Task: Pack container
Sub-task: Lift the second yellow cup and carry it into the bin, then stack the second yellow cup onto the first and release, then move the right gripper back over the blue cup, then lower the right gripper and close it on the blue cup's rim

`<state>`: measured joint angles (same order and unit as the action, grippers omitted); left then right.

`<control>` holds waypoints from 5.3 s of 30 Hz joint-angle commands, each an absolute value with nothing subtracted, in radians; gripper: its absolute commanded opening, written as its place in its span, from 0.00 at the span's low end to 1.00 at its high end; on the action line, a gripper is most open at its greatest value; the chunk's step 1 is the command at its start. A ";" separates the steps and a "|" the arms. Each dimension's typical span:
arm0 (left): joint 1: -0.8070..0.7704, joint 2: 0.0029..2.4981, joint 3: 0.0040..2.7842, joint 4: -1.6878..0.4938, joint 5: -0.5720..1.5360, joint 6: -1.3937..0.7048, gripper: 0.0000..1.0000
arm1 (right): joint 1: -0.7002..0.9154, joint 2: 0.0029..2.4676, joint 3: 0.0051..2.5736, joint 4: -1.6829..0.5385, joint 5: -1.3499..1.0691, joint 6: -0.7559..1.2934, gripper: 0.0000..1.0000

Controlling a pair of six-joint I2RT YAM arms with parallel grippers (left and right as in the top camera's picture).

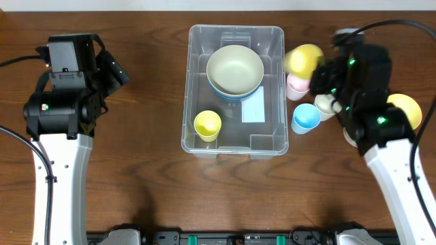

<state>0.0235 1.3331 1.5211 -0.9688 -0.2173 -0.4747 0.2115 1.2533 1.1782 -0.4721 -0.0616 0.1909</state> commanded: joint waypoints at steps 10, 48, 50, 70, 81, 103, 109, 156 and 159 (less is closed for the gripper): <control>0.027 1.338 1.533 -0.971 -0.233 -0.477 0.98 | 0.601 1.333 1.198 -0.490 -0.079 0.208 0.01; 0.027 1.338 1.533 -0.971 -0.233 -0.476 0.98 | 0.734 1.589 1.198 -0.443 0.000 0.205 0.01; 0.027 1.338 1.533 -0.971 -0.233 -0.477 0.98 | 0.734 1.589 1.198 -0.440 0.000 0.205 0.02; 0.027 1.338 1.533 -0.971 -0.233 -0.477 0.98 | 0.671 1.513 1.207 -0.406 -0.002 0.242 0.54; 0.027 1.338 1.533 -0.971 -0.233 -0.476 0.98 | 0.326 1.345 1.214 -0.749 -0.001 0.299 0.54; 0.027 1.338 1.533 -0.971 -0.233 -0.477 0.98 | 0.115 1.345 1.182 -1.113 0.121 0.304 0.49; 0.027 1.338 1.533 -0.971 -0.233 -0.477 0.98 | 0.110 1.382 1.174 -1.068 0.100 0.319 0.47; 0.027 1.338 1.533 -0.971 -0.233 -0.476 0.98 | 0.109 1.646 1.090 -0.828 0.071 0.370 0.35; 0.027 1.338 1.533 -0.971 -0.233 -0.477 0.98 | 0.109 1.646 1.079 -0.819 0.070 0.370 0.31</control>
